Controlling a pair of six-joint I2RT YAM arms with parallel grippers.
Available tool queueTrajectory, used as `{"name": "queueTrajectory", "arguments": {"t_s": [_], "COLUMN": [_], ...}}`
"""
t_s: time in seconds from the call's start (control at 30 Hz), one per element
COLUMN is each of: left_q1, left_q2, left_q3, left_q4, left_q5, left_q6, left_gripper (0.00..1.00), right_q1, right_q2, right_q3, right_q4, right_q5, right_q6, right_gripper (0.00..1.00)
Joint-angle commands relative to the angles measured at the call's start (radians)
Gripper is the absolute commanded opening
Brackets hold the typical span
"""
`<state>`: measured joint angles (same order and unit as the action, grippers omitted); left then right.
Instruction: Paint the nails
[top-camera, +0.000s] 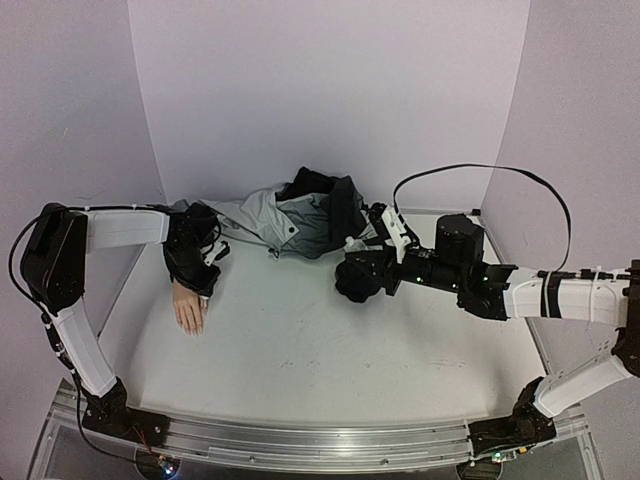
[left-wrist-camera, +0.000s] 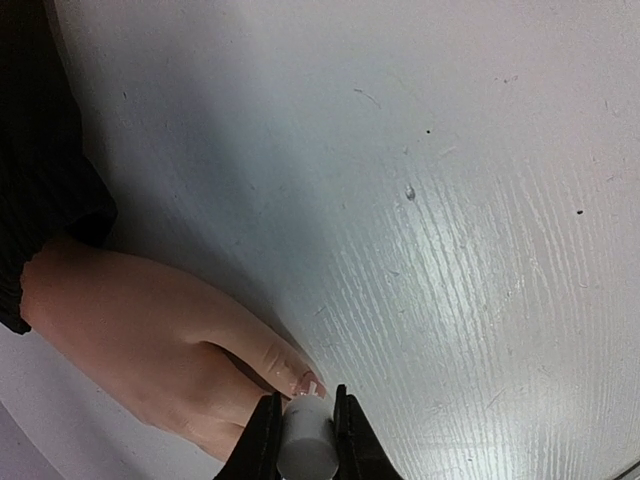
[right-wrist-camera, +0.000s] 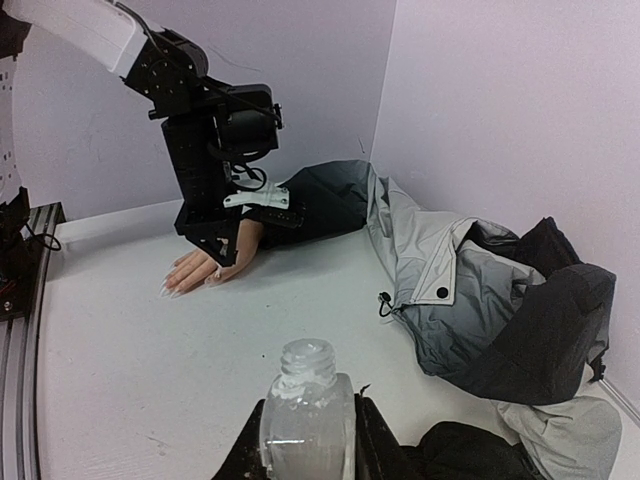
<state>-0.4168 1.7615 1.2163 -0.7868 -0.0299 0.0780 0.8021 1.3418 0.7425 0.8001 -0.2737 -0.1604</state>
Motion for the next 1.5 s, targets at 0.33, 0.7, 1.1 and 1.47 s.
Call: {"name": "queueTrajectory", "arguments": {"t_s": [0.33,0.7,1.1,1.47], "left_q1": [0.004,-0.002,-0.007,0.006], "left_q2": [-0.01,-0.004,0.007,-0.026], "left_q3": [-0.006,-0.01,0.005,0.111], "left_q4": [-0.056,-0.069,-0.075,-0.092], "left_q5": [0.006,0.059,0.139,0.069], "left_q6": [-0.01,-0.004,-0.001,-0.052], "left_gripper": [0.0,0.0,0.0,0.0], "right_q1": [0.006,0.009,0.012,0.012], "right_q2": [-0.026,-0.035,-0.033,-0.023], "right_q3": [0.017,0.017,0.017,0.02], "right_q4": [0.059,0.055,0.055,0.055], "right_q5": [-0.02,-0.016,-0.015,-0.013], "right_q6": [0.01,0.009,0.007,0.006], "right_gripper": [0.0,0.0,0.0,0.0]}}
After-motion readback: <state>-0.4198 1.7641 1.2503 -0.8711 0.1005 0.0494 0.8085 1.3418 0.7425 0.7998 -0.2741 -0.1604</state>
